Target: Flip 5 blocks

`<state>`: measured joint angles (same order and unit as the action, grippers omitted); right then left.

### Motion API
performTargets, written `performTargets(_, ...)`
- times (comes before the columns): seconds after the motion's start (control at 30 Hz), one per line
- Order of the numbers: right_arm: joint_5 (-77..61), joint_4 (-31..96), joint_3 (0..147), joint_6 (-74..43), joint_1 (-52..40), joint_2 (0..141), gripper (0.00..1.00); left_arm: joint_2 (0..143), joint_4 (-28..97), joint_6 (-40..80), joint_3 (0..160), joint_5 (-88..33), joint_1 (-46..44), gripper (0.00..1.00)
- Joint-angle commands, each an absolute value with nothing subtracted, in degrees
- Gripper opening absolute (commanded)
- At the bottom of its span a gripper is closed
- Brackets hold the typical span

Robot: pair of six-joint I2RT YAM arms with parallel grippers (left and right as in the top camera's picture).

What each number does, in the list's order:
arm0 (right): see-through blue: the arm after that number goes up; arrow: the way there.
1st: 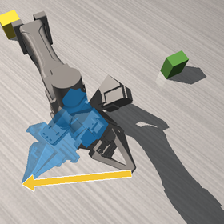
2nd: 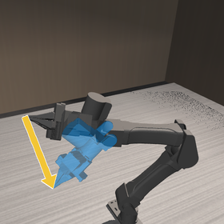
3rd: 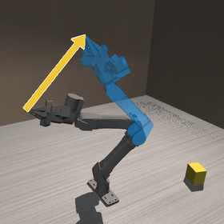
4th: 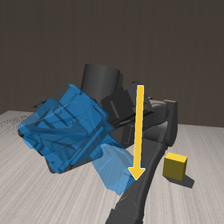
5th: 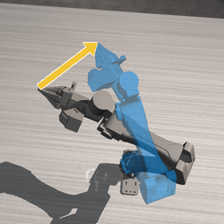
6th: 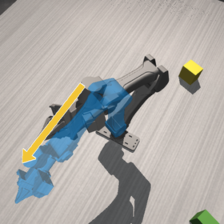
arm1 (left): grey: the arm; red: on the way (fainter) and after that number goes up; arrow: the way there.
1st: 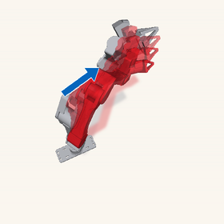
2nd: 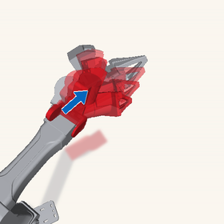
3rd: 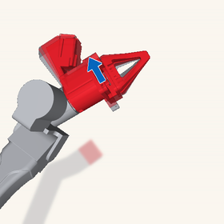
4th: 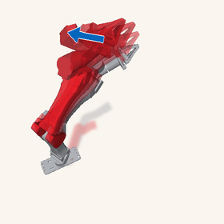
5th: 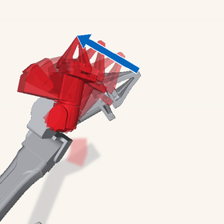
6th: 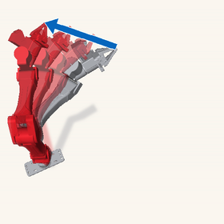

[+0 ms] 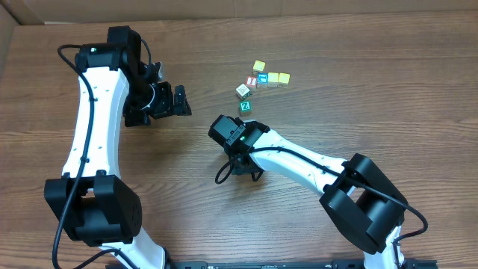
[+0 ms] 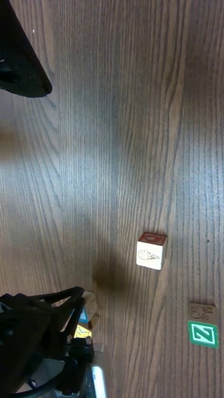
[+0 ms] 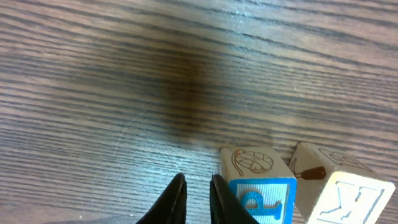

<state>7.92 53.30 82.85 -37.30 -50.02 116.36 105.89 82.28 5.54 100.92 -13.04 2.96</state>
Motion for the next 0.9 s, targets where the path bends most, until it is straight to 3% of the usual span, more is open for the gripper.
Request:
performTargets(0.0, 8.95, 52.56, 82.43, -37.74, -50.09, 114.98, 0.16, 106.61, 82.21, 5.32, 102.39, -13.06, 2.59, 1.00)
performTargets(0.87, 13.50, 52.34, 82.43, -37.74, -50.06, 114.98, 0.16, 106.61, 82.00, 5.32, 102.39, -13.06, 2.59, 1.00)
